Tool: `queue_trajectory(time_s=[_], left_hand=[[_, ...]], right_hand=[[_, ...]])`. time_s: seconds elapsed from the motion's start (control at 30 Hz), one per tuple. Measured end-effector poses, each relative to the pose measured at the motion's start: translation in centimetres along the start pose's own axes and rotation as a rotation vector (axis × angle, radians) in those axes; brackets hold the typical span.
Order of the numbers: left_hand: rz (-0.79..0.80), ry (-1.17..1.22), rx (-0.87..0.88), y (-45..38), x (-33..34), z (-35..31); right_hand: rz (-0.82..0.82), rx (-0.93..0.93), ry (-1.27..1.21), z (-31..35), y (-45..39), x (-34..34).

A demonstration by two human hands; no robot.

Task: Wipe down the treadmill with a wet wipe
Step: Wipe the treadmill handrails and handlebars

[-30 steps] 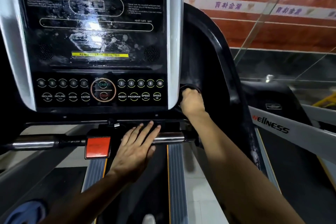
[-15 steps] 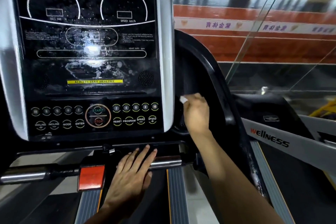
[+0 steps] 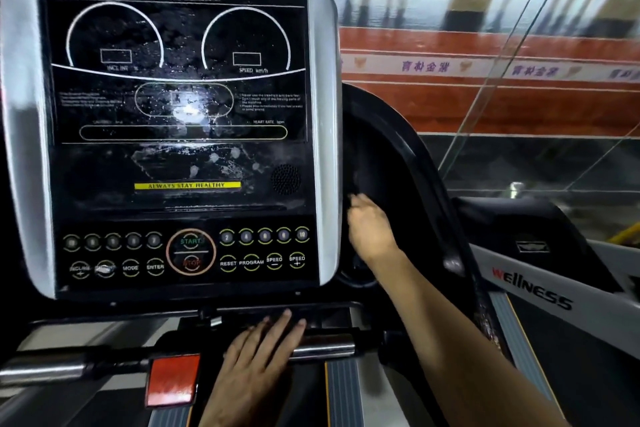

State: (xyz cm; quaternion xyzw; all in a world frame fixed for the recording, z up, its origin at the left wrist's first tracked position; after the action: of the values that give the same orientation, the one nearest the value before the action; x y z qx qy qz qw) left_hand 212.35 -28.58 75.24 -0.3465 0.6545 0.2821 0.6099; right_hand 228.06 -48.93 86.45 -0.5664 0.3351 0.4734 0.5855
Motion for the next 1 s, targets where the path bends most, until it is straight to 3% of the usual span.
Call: queue_trajectory(time_s=[0.1, 0.27, 0.47, 0.67, 0.83, 1.0], left_hand=[[0.071, 0.037, -0.022, 0.1, -0.3, 0.2], [0.113, 0.067, -0.029, 0.2, -1.0, 0.3], [0.106, 0.075, -0.007, 0.4, -1.1, 0.2], [0.088, 0.071, 0.007, 0.5, -1.1, 0.1], [0.075, 0.084, -0.015, 0.5, -1.0, 0.3], [0.066, 0.096, -0.016, 0.5, -1.1, 0.3]], right_hand=[[0.162, -0.055, 0.187, -0.2, -1.3, 0.6], [-0.09, -0.037, 0.198, -3.1, -5.5, -4.4], [0.115, 0.151, 0.03, -4.3, 1.9, -0.5], [0.118, 0.267, 0.077, -5.7, -1.2, -1.4], [0.13, 0.443, 0.048, -6.3, 4.7, -0.4], [0.25, 0.621, 0.018, -6.2, 5.6, -0.5]])
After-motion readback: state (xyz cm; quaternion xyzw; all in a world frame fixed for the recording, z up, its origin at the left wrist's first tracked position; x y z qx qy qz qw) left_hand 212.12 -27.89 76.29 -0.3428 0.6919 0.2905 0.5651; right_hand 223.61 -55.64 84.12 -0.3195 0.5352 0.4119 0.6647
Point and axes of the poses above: each hand's wrist, its own y-axis away from the middle knuckle, its own x-axis out of the palm, z = x × y, the point moved 10 cm from there along -y, towards the middle knuckle, and after that the axes turned 1 degree about z, right-handed, at the moved point
